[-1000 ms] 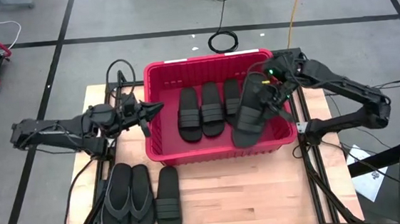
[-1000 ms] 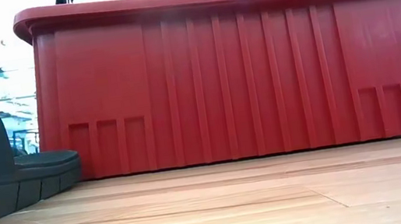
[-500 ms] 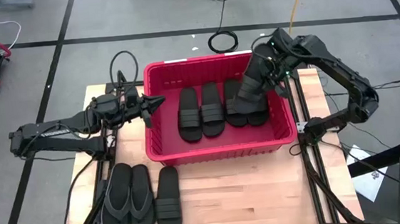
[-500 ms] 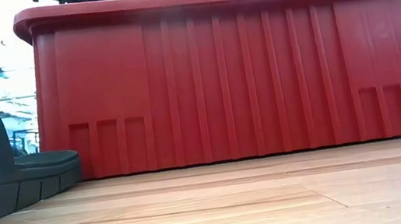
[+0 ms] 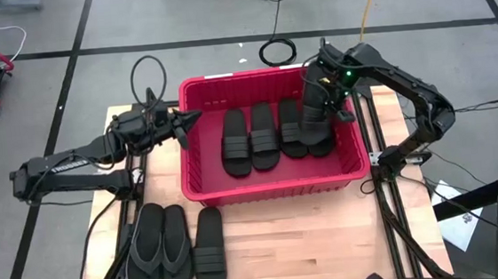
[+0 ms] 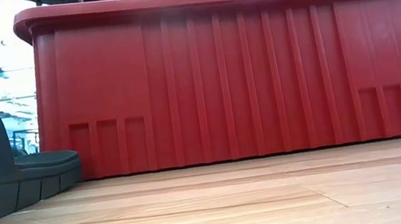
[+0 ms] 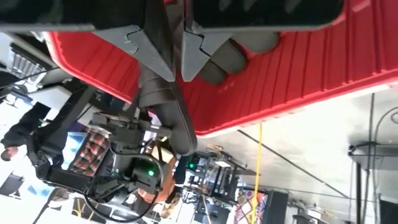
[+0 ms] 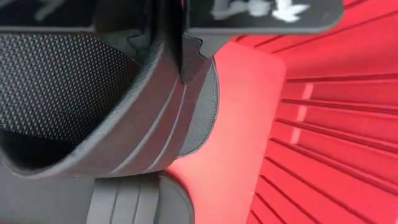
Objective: Pick and place slides into bin
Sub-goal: Put the black slide into the red bin
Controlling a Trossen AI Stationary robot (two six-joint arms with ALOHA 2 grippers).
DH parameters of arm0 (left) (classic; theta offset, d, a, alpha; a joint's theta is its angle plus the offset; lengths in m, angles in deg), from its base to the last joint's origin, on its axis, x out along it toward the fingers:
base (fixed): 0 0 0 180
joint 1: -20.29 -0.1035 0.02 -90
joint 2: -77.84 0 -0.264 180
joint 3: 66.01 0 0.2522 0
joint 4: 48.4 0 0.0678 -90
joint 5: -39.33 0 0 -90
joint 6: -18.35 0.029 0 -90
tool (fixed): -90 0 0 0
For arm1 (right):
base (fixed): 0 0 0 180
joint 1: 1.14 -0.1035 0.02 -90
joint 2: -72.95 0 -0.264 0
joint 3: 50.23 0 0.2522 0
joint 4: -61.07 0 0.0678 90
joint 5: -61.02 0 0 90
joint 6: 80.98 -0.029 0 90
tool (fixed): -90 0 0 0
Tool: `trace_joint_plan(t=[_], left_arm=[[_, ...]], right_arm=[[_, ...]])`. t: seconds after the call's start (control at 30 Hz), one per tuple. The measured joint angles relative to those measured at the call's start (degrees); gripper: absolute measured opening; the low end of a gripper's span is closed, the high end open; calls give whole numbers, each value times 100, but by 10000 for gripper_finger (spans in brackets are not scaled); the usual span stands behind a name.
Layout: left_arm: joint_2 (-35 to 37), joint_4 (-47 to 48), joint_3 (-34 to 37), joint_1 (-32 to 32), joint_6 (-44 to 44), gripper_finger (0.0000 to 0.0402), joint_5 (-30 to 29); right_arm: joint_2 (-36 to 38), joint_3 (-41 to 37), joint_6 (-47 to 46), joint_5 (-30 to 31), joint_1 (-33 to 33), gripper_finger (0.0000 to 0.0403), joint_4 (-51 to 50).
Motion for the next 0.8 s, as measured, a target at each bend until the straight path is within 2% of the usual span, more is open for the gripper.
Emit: trace_joint_plan(t=[0.4,0.67,0.8], left_arm=[[0,21,0,-449,287,24,543],[0,-277,0,-618,404,24,1105],[0,-351,0,-648,403,24,1366]], right_arm=[[-58,-203,-429,-184,-261,2,-619],[-64,-1176,-480,-132,-348,2,-101],[-57,-1418,-492,-140,-321,2,-119]])
